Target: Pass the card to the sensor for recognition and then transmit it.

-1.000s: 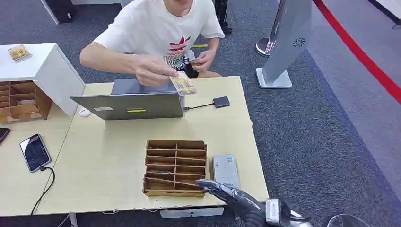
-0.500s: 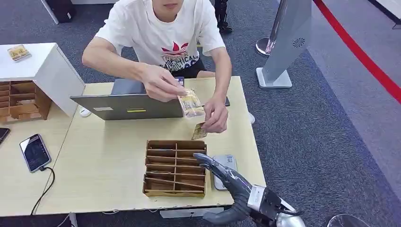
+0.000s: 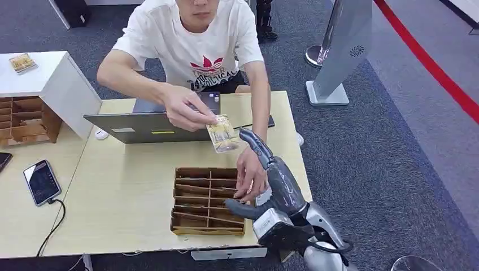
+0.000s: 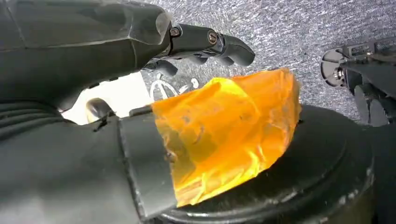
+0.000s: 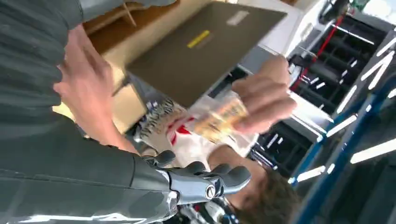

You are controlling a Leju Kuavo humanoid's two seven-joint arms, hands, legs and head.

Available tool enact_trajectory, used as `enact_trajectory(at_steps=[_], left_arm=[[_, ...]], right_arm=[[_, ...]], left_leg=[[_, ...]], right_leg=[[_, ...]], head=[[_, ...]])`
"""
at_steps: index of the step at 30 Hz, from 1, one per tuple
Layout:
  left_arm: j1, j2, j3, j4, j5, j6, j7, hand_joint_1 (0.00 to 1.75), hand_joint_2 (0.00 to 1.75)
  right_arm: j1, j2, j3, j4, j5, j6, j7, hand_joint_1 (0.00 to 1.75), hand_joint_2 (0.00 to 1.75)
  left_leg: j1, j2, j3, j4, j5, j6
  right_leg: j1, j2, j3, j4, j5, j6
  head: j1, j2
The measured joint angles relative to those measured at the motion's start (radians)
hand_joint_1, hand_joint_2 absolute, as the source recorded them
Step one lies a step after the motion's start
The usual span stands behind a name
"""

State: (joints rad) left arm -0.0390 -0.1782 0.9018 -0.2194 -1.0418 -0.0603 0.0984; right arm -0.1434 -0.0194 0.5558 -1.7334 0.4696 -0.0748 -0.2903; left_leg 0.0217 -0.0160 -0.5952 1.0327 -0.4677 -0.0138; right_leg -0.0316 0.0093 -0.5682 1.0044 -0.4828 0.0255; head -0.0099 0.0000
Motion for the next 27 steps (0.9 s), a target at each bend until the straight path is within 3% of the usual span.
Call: enact_trajectory(at_steps=[7,19,27], left_arm=[[0.000,-0.006,0.000,0.000,-0.006,0.000,0.000,0.00,0.00],[0.004,-0.038,0.000,-0.030,-0.076,-0.008,-0.029,0.00,0.00],[0.018,-0.064,0.000,-0.073,-0.100,-0.018,-0.041,0.00,0.00]], right_arm=[[-0.017,0.021,0.019,0.000,0.026,-0.016,0.006,0.00,1.75],[-0.053,0.080,0.037,0.044,0.258,-0.217,0.064,0.00,1.75],[-0.070,0.119,0.037,0.090,0.327,-0.273,0.085,0.00,1.75]], left_leg=[[0.000,0.000,0.000,0.000,0.000,0.000],[0.000,0.000,0.000,0.000,0.000,0.000],[0.000,0.000,0.000,0.000,0.000,0.000]], right_leg=[[0.000,0.000,0.000,0.000,0.000,0.000],[0.000,0.000,0.000,0.000,0.000,0.000],[0.000,0.000,0.000,0.000,0.000,0.000]], head=[[0.000,0.000],[0.000,0.000],[0.000,0.000]])
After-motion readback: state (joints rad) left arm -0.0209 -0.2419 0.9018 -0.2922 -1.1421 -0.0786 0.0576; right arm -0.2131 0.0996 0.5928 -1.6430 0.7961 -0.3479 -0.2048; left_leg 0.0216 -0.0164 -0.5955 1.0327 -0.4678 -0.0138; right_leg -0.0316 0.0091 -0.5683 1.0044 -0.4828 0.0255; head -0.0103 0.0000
